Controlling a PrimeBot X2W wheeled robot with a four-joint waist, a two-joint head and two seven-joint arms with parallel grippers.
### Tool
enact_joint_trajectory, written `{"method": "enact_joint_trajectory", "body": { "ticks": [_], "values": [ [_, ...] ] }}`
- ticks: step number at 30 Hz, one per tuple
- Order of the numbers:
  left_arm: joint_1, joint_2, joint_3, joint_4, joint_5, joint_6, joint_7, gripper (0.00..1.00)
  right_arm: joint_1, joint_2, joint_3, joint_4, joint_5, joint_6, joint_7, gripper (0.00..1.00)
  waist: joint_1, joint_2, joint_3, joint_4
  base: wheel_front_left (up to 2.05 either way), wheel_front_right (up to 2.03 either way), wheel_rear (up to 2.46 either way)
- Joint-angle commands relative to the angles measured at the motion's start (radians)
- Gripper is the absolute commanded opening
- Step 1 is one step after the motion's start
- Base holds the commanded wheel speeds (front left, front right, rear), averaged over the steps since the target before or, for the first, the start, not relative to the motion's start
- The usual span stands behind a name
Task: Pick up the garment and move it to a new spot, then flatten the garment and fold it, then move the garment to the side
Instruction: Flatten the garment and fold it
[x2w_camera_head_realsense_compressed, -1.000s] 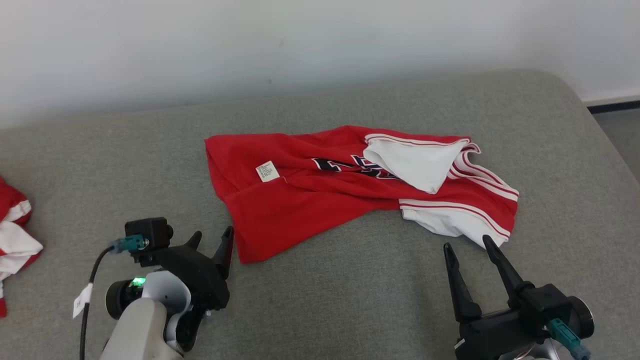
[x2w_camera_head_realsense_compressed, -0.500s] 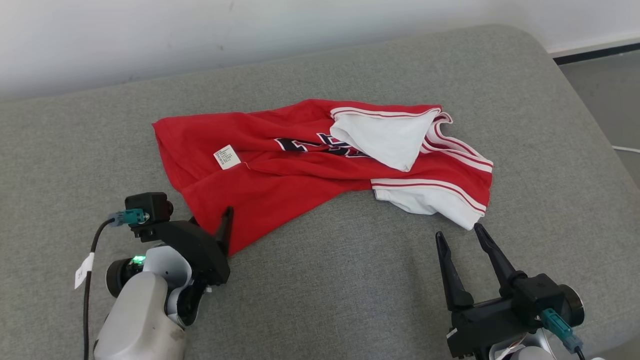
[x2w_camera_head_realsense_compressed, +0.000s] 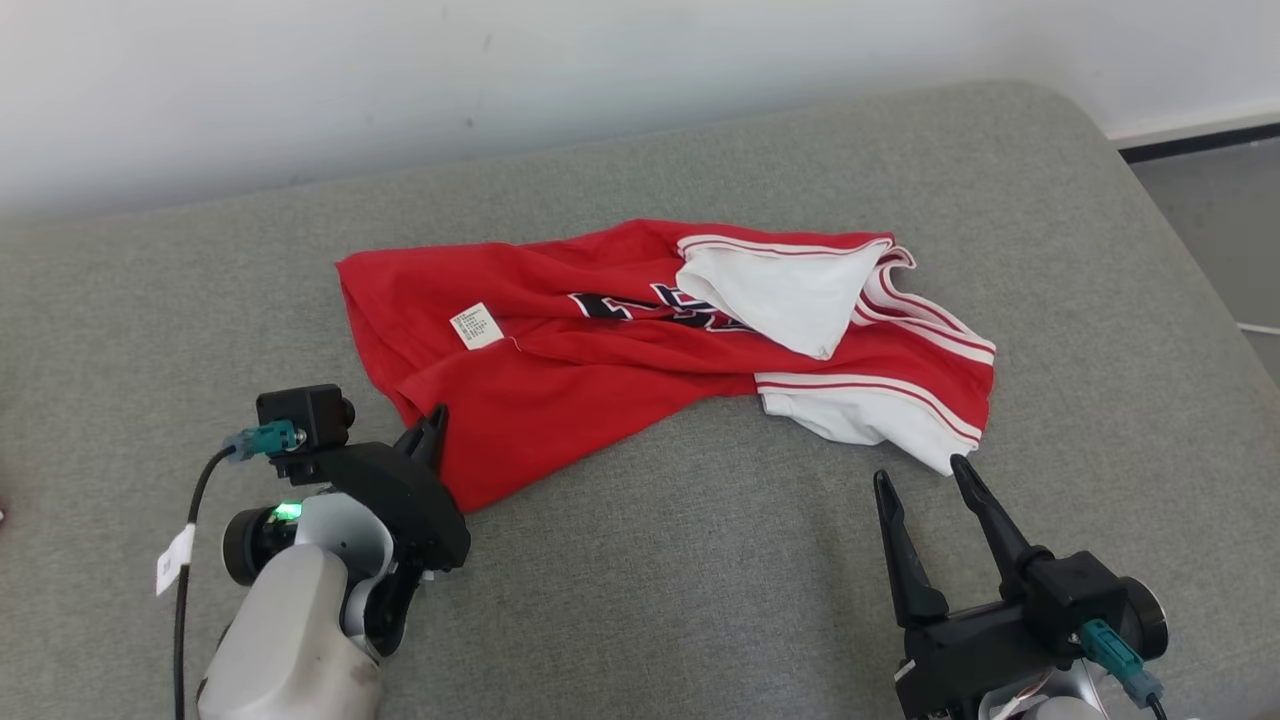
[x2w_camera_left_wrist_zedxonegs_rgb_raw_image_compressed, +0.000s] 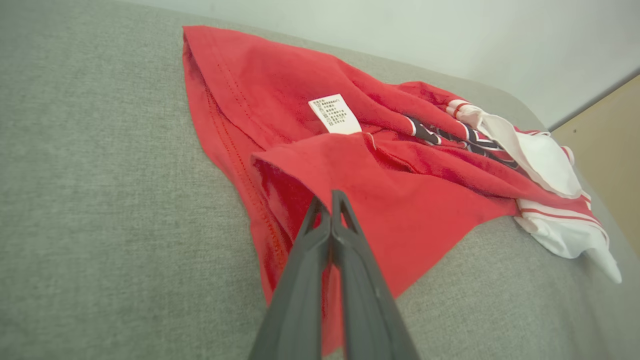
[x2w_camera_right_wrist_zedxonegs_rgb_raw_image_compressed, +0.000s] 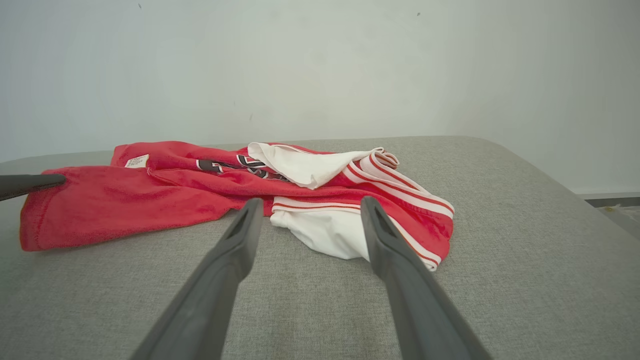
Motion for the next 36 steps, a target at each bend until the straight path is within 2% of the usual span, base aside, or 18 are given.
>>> {"method": "enact_joint_trajectory", "body": {
  "ticks": [1, 6, 14, 17, 21, 28, 29, 30, 36],
  "values": [
    [0.022, -0.001, -0.002, -0.014, -0.012, -0.005, -0.020, 0.00, 0.009, -0.004, -0.002, 0.002, -0.007, -0.002, -0.001, 1.00, 0.0000, 0.0000, -0.017, 0.011, 0.00, 0.00, 0.00],
    [0.101, 0.000, -0.039, -0.102, -0.036, -0.016, -0.043, 0.00, 0.030, -0.009, -0.012, -0.002, -0.006, -0.002, 0.006, 1.00, 0.0000, 0.0000, -0.041, 0.030, 0.00, 0.00, 0.00],
    [0.353, 0.100, -0.153, -0.377, -0.017, -0.022, 0.009, 0.00, 0.072, -0.008, -0.035, -0.020, 0.000, -0.002, 0.016, 1.00, 0.0000, 0.0000, -0.080, 0.083, 0.00, 0.00, 0.00],
    [0.433, 0.130, -0.156, -0.448, -0.008, -0.002, 0.028, 0.00, 0.081, -0.007, -0.033, -0.023, 0.004, -0.002, 0.020, 1.00, 0.0000, 0.0000, -0.090, 0.095, 0.00, 0.00, 0.00],
    [0.498, 0.156, -0.160, -0.491, 0.005, 0.029, 0.054, 0.00, 0.084, -0.005, -0.031, -0.022, 0.009, -0.002, 0.024, 1.00, 0.0000, 0.0000, -0.098, 0.110, 0.00, 0.00, 0.00],
    [0.541, 0.168, -0.157, -0.447, 0.019, 0.064, 0.038, 0.00, 0.076, -0.002, -0.027, -0.024, 0.012, -0.002, 0.032, 1.00, 0.0000, 0.0000, -0.095, 0.118, 0.00, 0.00, 0.00],
    [0.544, 0.160, -0.147, -0.433, 0.011, 0.075, 0.020, 0.57, 0.072, -0.002, -0.027, -0.024, 0.014, -0.002, 0.034, 1.00, 0.0000, 0.0000, -0.093, 0.117, 0.00, 0.00, 0.00],
    [0.544, 0.155, -0.140, -0.430, 0.006, 0.081, 0.007, 1.00, 0.070, -0.004, -0.030, -0.025, 0.015, -0.002, 0.035, 1.00, 0.0000, 0.0000, -0.093, 0.118, 0.00, 0.00, 0.00],
    [0.574, 0.129, -0.099, -0.431, -0.017, 0.118, -0.078, 1.00, 0.086, -0.004, -0.059, -0.025, 0.015, -0.002, 0.042, 1.00, 0.0000, 0.0000, -0.095, 0.124, 0.00, 0.00, 0.00]
  ]
}}
